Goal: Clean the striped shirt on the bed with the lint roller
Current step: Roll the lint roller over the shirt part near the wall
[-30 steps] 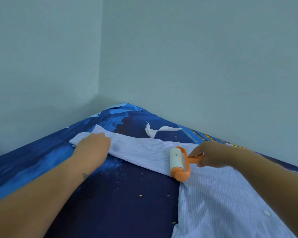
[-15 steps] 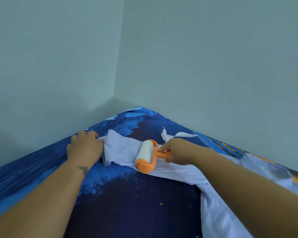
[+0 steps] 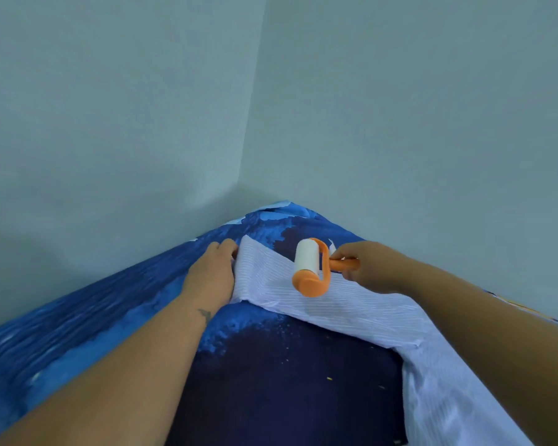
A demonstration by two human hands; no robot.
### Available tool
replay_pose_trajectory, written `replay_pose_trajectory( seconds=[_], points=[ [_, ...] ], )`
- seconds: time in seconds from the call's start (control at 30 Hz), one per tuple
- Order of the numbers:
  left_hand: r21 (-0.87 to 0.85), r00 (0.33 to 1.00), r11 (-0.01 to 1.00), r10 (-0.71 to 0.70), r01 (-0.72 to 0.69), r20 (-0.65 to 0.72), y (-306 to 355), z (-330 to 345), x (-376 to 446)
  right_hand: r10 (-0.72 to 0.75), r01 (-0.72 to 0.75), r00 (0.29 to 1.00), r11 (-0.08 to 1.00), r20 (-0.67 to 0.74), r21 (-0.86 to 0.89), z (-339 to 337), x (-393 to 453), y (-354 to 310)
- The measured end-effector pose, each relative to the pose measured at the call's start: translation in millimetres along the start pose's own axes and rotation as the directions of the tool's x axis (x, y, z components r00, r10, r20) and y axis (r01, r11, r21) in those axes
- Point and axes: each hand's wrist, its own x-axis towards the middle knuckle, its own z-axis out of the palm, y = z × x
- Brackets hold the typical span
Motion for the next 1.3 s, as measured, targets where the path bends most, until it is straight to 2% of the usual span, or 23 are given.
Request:
replay_pose_trajectory(
  seconds=[0.07,0.13,0.27,0.43,0.6,0.7,0.8,0.9,1.07,1.3],
  points=[
    [-0.082,0.989,0.997,-0.006,-0.006,-0.149,4.3,-10.4,-1.5,0.032,-0.03,0.999,0.996,0.026,-0.082,-1.5,-5.9,6.3],
    [-0.08,0.964,0.997,-0.007,-0.016,-0.268,6.1,-27.0,-2.4,0.053,-0.044,0.998,0.984,0.044,-0.175,-0.8,-9.9,10.4],
    [0.033,0.933,0.999,0.032,-0.021,-0.36,-13.9,-57.0,-11.4,0.058,-0.046,0.998,0.953,0.032,-0.299,7.5,-11.5,10.7],
    [0.159,0.944,0.979,-0.067,0.125,-0.324,-46.6,-65.3,-30.5,0.012,0.003,0.999,0.938,0.039,-0.346,21.1,-10.0,-1.1],
    [0.306,0.958,0.94,-0.065,0.153,-0.279,-54.9,-62.2,-30.7,0.027,-0.004,0.998,0.923,0.056,-0.386,19.7,-8.7,-6.6],
    [0.212,0.942,0.931,-0.247,0.296,-0.228,-64.5,-62.5,-31.3,0.02,0.017,0.996,0.917,0.088,-0.398,19.7,-5.9,-15.3],
    [0.096,0.923,0.93,-0.333,0.356,-0.191,-77.9,-62.8,-30.2,-0.014,0.047,0.996,0.93,0.092,-0.365,22.9,2.6,-29.1],
    [0.051,0.918,0.928,-0.355,0.369,-0.178,-79.9,-63.1,-28.3,-0.057,0.08,0.995,0.936,0.076,-0.342,28.1,14.6,-51.0],
    [0.139,0.908,0.905,-0.373,0.402,-0.192,-76.1,-59.2,-29.9,-0.141,0.15,0.989,0.929,0.051,-0.337,35.9,32.2,-94.9],
    [-0.041,0.907,0.94,-0.339,0.339,-0.251,-81.9,-61.3,-26.8,-0.246,0.232,0.969,0.889,0.016,-0.395,44.9,49.3,-163.1]
  ],
)
